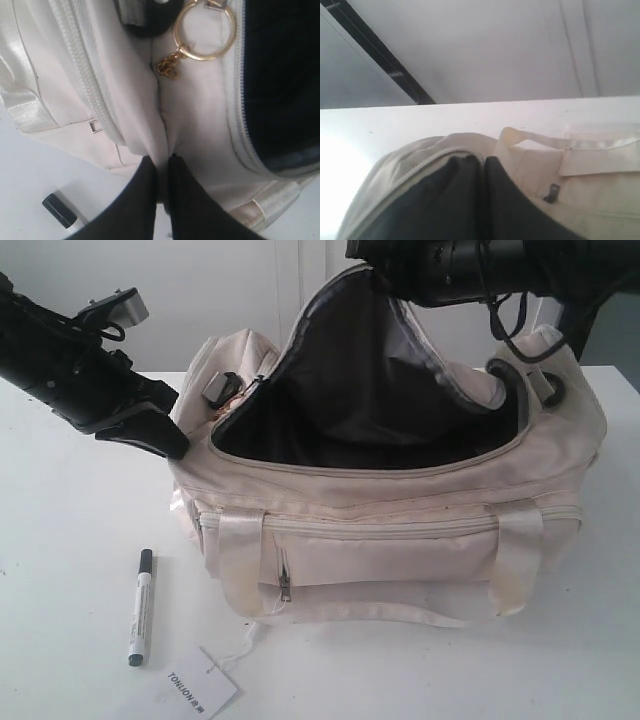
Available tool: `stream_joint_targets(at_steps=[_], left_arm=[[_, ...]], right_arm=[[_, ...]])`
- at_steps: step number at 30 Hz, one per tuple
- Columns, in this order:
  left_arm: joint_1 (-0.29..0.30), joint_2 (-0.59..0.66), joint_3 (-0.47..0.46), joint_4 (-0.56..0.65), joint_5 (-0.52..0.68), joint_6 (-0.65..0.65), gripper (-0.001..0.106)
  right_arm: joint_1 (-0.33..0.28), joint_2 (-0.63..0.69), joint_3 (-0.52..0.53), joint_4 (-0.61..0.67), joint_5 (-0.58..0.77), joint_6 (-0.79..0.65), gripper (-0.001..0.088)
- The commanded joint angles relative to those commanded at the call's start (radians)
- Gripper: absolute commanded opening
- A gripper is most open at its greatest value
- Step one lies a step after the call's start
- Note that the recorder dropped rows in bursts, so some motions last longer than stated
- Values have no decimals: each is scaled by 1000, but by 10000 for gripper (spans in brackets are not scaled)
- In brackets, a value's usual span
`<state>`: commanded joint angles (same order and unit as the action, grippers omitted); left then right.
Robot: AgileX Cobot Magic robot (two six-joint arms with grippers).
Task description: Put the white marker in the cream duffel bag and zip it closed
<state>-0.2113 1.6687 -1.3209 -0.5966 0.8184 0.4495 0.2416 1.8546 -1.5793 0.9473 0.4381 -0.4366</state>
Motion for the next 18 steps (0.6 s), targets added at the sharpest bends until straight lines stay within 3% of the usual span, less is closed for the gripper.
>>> stream_joint_targets(at_steps=[6, 18], left_arm=[[0, 2, 0, 0, 0, 0, 0], [0, 30, 0, 0, -5, 0, 0]], right_arm=[[-47, 82, -110, -2, 101, 104, 0], [-99, 124, -177, 0, 136, 151, 0]])
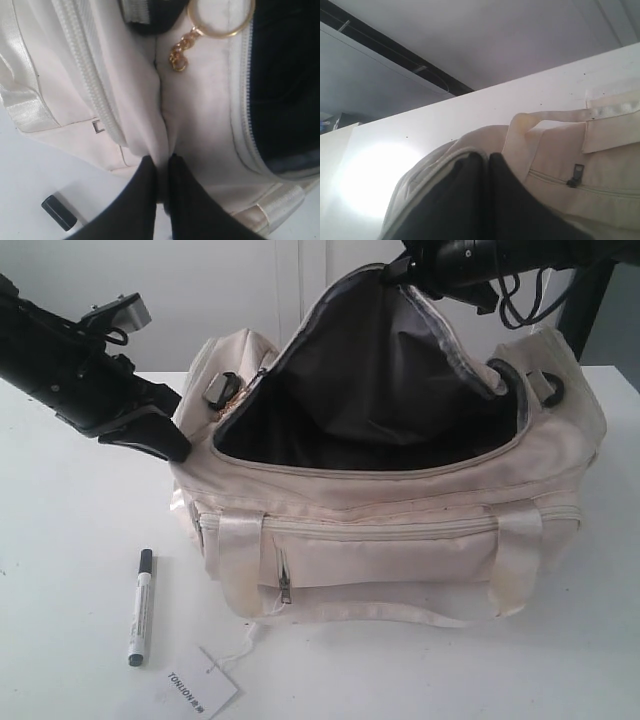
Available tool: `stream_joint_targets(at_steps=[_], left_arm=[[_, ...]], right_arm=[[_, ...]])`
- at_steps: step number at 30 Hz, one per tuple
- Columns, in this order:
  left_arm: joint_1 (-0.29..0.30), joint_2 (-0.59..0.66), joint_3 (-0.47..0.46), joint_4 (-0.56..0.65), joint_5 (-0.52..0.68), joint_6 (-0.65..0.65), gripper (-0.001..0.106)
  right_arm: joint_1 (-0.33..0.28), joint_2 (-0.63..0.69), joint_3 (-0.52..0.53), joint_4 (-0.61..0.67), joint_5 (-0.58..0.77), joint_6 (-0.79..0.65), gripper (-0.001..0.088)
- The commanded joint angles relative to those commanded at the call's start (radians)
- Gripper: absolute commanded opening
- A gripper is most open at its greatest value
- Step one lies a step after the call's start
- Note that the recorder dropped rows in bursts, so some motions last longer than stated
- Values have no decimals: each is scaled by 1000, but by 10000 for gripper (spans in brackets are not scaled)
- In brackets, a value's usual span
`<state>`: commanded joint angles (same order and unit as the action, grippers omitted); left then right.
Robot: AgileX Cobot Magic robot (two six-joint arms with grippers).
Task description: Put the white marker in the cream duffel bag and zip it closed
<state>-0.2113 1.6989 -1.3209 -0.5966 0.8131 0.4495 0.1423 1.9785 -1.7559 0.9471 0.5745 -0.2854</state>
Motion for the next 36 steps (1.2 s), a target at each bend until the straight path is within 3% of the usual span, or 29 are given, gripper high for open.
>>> stream_joint_targets(at_steps=[10, 12, 13, 15, 20, 25, 36], left_arm=[[0, 0, 0, 0, -31, -2, 5], [0, 0, 0, 0, -38, -4, 66], [0, 0, 0, -2, -37, -4, 184], [0, -2, -4, -4, -26, -11, 315], [0, -35, -6, -7, -5, -32, 484], [2, -105, -6, 29, 64, -58, 484], [2, -240, -4, 259, 169, -217, 483]], right_arm=[[-3, 36, 0, 0, 44, -2, 0], [-3, 36, 0, 0, 50, -2, 0], [-3, 36, 0, 0, 55, -2, 0], [-3, 36, 0, 0, 60, -2, 0], [-3, 36, 0, 0, 69, -2, 0], [-3, 36, 0, 0, 75, -2, 0], [-3, 36, 0, 0, 76, -2, 0]])
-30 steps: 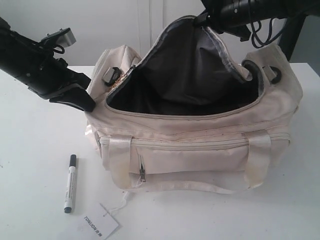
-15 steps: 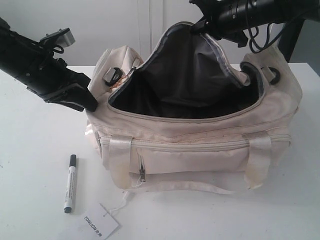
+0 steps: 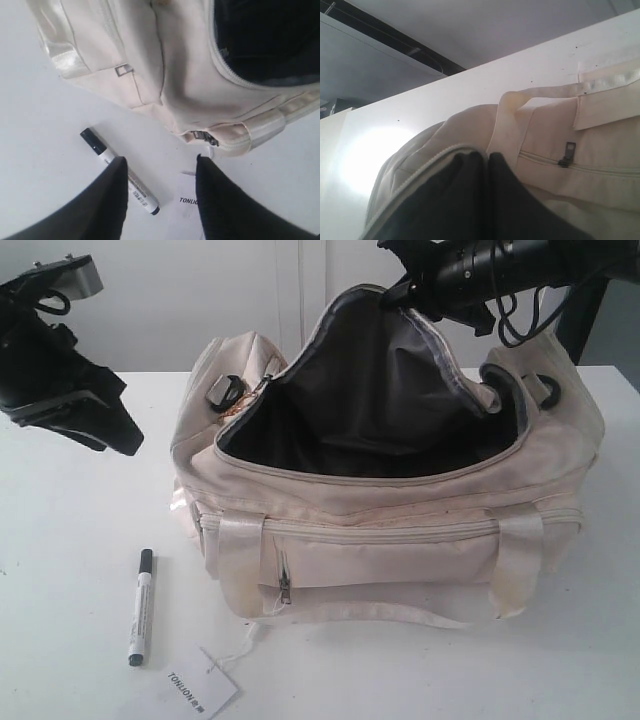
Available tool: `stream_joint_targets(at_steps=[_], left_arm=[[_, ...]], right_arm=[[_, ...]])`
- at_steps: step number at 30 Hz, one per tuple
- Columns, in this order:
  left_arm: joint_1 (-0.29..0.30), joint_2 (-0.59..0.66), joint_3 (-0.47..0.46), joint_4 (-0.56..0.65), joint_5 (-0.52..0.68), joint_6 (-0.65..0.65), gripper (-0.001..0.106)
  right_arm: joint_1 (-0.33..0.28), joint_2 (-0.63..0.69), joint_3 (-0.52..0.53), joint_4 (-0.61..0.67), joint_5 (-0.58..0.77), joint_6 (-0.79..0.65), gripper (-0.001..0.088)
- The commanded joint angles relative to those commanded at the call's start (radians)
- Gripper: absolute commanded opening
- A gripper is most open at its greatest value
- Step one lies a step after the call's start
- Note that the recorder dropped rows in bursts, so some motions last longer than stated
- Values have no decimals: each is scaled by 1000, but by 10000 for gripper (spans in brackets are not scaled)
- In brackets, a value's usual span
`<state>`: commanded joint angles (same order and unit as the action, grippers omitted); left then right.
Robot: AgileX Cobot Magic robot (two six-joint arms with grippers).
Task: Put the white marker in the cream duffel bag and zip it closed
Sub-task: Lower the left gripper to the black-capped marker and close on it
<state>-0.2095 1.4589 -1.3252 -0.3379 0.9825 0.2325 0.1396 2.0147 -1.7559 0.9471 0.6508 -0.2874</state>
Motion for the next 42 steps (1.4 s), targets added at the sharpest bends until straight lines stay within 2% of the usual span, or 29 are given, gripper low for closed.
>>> stream_joint_targets(at_steps=[7, 19, 31, 42], left_arm=[[0, -45, 40, 10, 6, -5, 483], [0, -140, 200, 10, -61, -35, 483], [-2, -168, 360, -1, -253, -31, 483], [-2, -162, 468, -1, -352, -27, 483]], right_arm=[[0, 0, 0, 0, 0, 0, 0], [0, 0, 0, 0, 0, 0, 0], [0, 0, 0, 0, 0, 0, 0], [0, 0, 0, 0, 0, 0, 0]])
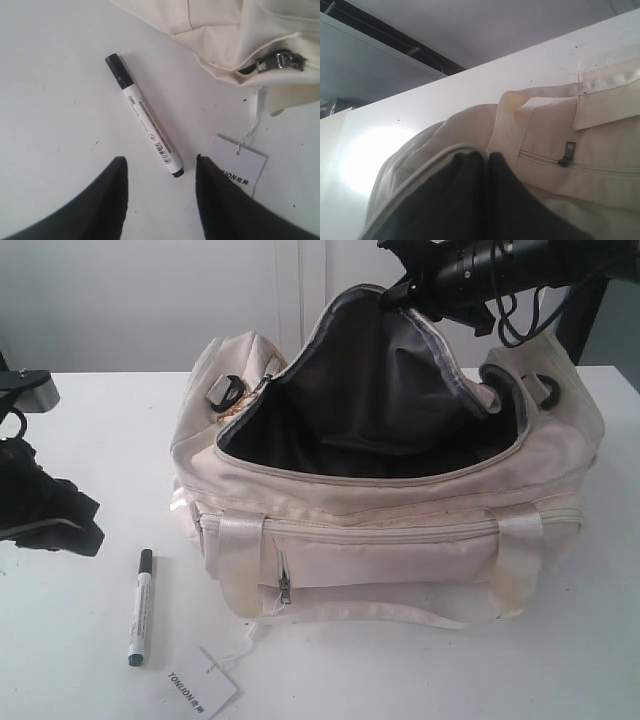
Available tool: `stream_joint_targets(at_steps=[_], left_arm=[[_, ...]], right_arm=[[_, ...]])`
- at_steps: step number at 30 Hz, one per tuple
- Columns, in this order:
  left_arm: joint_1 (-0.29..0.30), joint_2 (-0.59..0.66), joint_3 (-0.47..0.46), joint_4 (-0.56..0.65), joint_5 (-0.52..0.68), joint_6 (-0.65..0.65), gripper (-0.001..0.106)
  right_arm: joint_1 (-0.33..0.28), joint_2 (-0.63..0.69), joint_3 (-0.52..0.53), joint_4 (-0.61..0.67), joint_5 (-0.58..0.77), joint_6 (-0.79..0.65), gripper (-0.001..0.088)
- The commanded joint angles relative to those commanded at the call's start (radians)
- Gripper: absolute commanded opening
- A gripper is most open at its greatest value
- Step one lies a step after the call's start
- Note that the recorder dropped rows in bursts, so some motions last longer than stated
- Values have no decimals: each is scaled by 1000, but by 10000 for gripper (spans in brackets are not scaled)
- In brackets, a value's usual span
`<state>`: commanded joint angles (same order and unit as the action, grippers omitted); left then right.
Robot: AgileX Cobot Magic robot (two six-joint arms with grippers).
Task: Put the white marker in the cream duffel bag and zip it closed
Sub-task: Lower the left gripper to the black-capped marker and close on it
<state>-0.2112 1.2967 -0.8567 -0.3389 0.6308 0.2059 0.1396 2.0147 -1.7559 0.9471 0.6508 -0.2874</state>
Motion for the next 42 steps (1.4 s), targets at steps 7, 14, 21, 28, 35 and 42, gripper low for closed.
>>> stream_joint_targets(at_steps=[7, 14, 21, 28, 35, 42], left_arm=[[0, 44, 11, -8, -23, -6, 483], [-60, 99, 11, -9, -66, -24, 483], [-151, 171, 11, 35, -160, -126, 483], [-160, 233, 11, 214, -157, -333, 483], [-187, 272, 11, 214, -167, -342, 483], [-211, 337, 11, 214, -227, -366, 483]], right_arm=[[0, 0, 0, 0, 0, 0, 0], [0, 0, 0, 0, 0, 0, 0], [0, 0, 0, 0, 0, 0, 0], [0, 0, 0, 0, 0, 0, 0], [0, 0, 0, 0, -2, 0, 0], [0, 0, 0, 0, -2, 0, 0]])
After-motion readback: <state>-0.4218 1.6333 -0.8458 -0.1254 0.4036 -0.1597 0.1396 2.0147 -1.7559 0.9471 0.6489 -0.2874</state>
